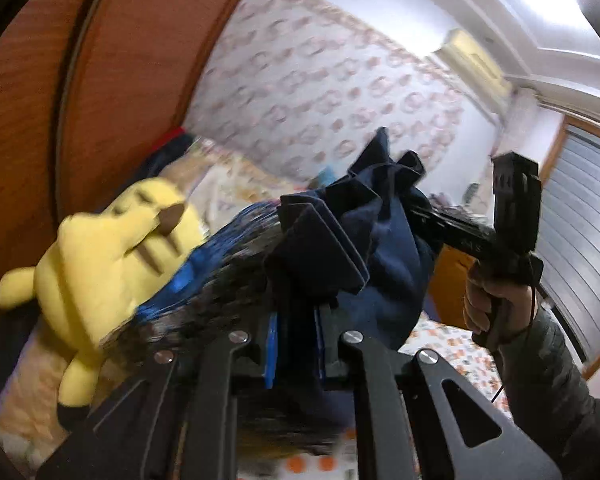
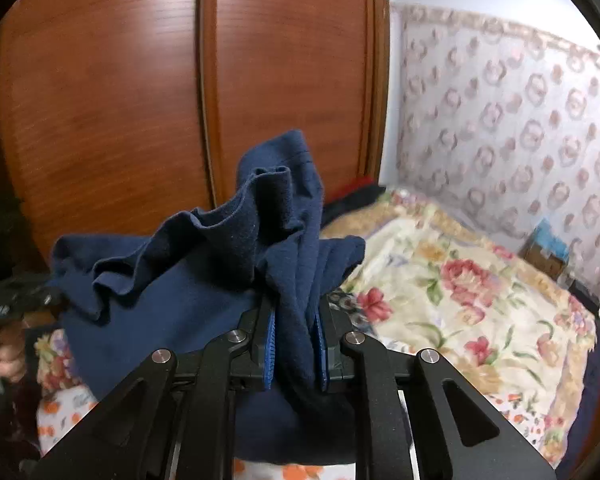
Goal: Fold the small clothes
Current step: 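Carry the folded shirt with both tools onto the stack of clothes, then open both tools and release the shirt on the stack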
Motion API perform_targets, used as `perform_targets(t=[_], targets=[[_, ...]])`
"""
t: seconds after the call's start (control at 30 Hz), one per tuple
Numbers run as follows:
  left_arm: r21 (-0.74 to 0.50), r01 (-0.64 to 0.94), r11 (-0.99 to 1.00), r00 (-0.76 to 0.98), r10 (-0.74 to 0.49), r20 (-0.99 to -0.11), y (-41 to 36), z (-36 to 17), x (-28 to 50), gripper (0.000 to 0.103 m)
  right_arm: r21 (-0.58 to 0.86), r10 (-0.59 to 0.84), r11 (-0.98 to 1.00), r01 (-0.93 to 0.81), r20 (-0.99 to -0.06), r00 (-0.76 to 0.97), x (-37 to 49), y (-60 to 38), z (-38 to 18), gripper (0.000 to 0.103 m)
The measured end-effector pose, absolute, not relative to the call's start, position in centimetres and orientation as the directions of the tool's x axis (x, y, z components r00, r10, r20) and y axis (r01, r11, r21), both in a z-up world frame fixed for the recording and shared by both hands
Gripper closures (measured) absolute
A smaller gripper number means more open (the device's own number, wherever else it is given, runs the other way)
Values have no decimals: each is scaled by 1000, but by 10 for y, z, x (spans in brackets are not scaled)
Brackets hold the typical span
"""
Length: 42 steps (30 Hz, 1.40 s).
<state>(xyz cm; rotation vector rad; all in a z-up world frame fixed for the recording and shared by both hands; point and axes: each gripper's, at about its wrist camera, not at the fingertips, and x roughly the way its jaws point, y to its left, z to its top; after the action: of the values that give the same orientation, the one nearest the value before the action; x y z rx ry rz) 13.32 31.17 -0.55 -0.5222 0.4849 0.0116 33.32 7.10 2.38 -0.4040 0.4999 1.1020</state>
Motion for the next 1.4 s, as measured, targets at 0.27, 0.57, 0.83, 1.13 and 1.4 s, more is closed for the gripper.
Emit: perform_targets(t=[0.27,0.57,0.83,1.13,1.4], targets=[[-429,-191,883,863,-57,-502,315,-29,137,90,-105,632,450,-887,-664,399,369,122,-35,72],[-370,-234,899,871,25,-490,317,-20,117,58,-103,680,479,-872,-584,443,347,106,-2,60],[-256,-252,933,874,106,-474,307,-6,105,37,-101,646,442,-891,-654,394,328,132,-45,58],[-179,-237,955,871,127,-475,276,15,95,37,-69,648,525,-849,-615,450,326,107,-46,58],[-111,-194,975,882,123,-455,234,30,84,37,-61,690,551,-832,-528,495,264,41,-3,56]])
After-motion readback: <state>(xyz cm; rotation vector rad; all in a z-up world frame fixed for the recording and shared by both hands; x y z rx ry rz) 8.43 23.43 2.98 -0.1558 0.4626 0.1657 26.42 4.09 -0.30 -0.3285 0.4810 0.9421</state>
